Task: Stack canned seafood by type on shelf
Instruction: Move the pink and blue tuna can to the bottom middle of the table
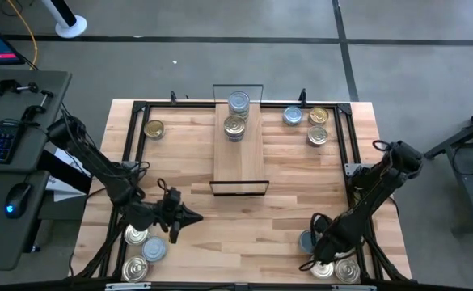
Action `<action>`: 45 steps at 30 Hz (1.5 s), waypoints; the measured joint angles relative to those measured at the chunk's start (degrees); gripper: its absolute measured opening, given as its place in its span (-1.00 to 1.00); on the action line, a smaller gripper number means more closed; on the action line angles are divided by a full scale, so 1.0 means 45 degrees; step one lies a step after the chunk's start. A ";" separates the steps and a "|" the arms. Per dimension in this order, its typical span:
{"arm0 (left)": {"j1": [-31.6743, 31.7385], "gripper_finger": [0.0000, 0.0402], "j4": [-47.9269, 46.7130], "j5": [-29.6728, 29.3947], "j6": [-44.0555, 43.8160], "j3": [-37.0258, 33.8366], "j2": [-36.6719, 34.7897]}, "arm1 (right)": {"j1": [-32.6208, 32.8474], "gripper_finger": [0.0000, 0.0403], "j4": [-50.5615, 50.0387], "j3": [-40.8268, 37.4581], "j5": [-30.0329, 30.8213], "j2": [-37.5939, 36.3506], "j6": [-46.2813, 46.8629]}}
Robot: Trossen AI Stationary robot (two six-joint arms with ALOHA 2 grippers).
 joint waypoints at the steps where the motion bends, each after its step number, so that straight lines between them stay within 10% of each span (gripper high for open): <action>1: 0.0000 -1.00 -0.0006 -0.0001 0.0005 -0.0004 0.0038 | 0.0000 -1.00 0.0006 0.0000 0.0040 0.0115 0.0025; 10: 0.0000 -1.00 0.0001 -0.0016 -0.0097 -0.0004 0.0288 | -0.0471 -1.00 -0.0495 0.0058 0.0804 0.0854 0.0281; 20: 0.0000 -1.00 -0.0002 -0.0030 -0.0340 0.0000 0.0289 | -0.3537 -1.00 -0.1974 0.0001 0.4675 0.0874 -0.1591; 35: -0.0393 -1.00 0.0063 -0.0025 -0.0676 0.0000 0.0615 | -0.4551 -1.00 0.7094 0.0039 0.5347 0.1365 -0.3733; 45: 0.0008 -1.00 0.2788 0.0088 0.0974 0.0177 0.3928 | -0.5201 -1.00 1.5242 -0.0024 0.6067 0.3442 -0.6063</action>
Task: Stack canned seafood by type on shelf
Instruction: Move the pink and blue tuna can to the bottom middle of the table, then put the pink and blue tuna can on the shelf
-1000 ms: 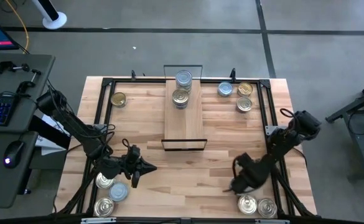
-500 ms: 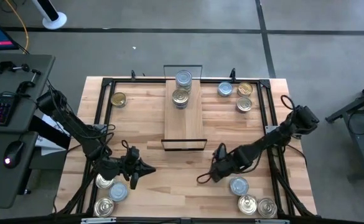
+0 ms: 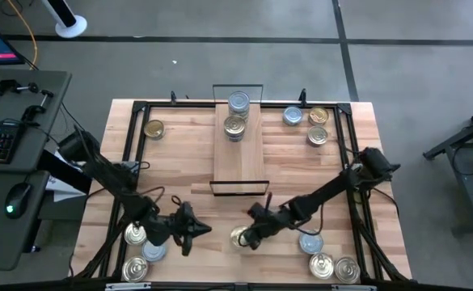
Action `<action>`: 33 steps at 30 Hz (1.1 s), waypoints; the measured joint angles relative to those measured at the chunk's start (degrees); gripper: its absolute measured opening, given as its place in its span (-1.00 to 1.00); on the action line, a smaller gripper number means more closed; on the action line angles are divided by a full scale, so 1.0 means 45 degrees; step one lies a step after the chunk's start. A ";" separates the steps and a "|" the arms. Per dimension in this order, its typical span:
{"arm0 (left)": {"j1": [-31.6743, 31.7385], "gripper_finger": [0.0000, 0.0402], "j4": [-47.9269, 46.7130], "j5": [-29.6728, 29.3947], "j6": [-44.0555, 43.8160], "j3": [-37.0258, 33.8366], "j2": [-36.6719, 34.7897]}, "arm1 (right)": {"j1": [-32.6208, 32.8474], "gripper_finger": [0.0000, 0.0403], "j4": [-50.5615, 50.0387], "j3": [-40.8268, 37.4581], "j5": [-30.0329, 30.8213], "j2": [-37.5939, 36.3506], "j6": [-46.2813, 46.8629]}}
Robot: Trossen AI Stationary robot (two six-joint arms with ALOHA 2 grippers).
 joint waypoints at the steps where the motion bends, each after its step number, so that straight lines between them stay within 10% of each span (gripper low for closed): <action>1: 0.0084 -1.00 0.0038 0.0141 0.0821 0.0187 0.0296 | -0.0098 -1.00 0.0383 -0.0032 -0.0111 0.0001 -0.0451; 12: 0.0914 -1.00 -0.0714 0.0441 0.6766 0.2653 0.3212 | 0.0409 -1.00 -0.2104 0.0024 -0.1533 -0.1507 -0.1799; 21: 0.1429 -1.00 -0.0804 0.0555 0.6727 0.3486 0.4964 | 0.0708 -1.00 -0.4561 0.0020 -0.0559 -0.1186 -0.0991; 33: 0.1483 -1.00 -0.1464 0.0722 0.5923 0.3505 0.5055 | 0.0507 -1.00 -0.2502 0.0039 0.0386 -0.0795 -0.1742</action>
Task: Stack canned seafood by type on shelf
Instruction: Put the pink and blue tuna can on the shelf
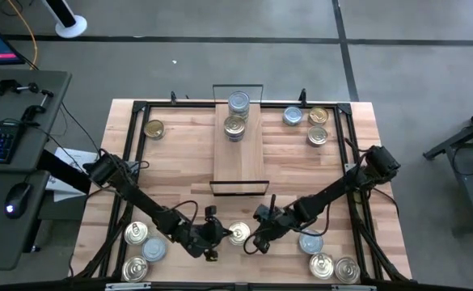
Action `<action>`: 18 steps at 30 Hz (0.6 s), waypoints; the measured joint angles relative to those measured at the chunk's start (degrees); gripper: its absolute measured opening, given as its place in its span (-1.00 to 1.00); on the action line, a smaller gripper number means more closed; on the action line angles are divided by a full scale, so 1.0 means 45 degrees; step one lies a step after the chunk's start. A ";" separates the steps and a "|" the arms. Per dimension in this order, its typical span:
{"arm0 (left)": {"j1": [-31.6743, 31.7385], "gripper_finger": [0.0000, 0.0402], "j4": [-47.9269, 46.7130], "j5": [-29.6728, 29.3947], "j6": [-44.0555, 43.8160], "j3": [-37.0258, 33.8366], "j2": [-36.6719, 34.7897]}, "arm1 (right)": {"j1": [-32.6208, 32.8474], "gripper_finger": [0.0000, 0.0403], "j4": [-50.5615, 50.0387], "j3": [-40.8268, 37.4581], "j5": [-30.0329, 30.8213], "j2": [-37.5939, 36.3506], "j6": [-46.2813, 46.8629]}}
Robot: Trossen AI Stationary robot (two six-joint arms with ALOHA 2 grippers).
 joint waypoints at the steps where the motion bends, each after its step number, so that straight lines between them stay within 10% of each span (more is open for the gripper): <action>1: 0.0005 -1.00 -0.0041 0.0010 -0.0120 -0.0004 0.0000 | -0.0032 -1.00 0.0219 0.0004 0.0073 0.0013 -0.0104; 18: -0.0123 -1.00 -0.0435 -0.0108 -0.0893 -0.0039 -0.0012 | -0.0104 -1.00 0.1625 -0.0015 0.0182 0.0102 -0.0205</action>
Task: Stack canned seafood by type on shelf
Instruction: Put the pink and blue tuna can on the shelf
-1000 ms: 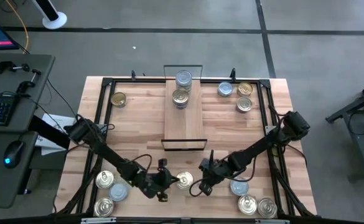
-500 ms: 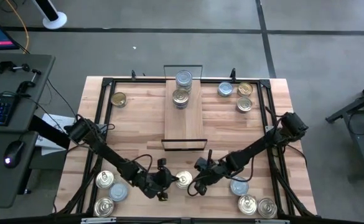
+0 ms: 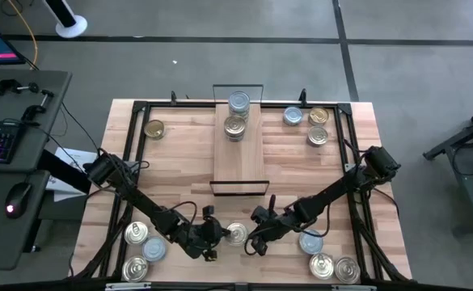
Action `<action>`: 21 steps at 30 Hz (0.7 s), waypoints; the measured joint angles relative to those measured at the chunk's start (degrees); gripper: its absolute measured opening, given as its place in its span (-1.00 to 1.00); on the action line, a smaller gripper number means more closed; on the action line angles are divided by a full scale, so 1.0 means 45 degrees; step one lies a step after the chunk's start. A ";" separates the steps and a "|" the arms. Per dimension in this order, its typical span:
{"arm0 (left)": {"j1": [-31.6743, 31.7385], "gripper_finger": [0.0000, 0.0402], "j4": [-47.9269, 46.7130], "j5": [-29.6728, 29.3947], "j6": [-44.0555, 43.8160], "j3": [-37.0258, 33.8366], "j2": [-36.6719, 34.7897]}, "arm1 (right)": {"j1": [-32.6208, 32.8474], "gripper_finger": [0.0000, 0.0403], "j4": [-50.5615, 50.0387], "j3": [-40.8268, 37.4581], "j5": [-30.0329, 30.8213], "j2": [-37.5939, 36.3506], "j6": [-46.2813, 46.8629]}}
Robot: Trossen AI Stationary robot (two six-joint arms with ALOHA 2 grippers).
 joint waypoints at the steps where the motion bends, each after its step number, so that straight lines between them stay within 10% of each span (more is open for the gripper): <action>1: -0.0039 -1.00 -0.0010 -0.0038 0.0000 0.0000 0.0003 | 0.0000 -1.00 0.0077 0.0000 0.0005 0.0000 0.0002; 21: -0.0599 -1.00 -0.1171 0.0051 -0.1258 -0.0044 0.0134 | -0.0204 -1.00 0.2179 0.0039 0.1559 0.0000 -0.0258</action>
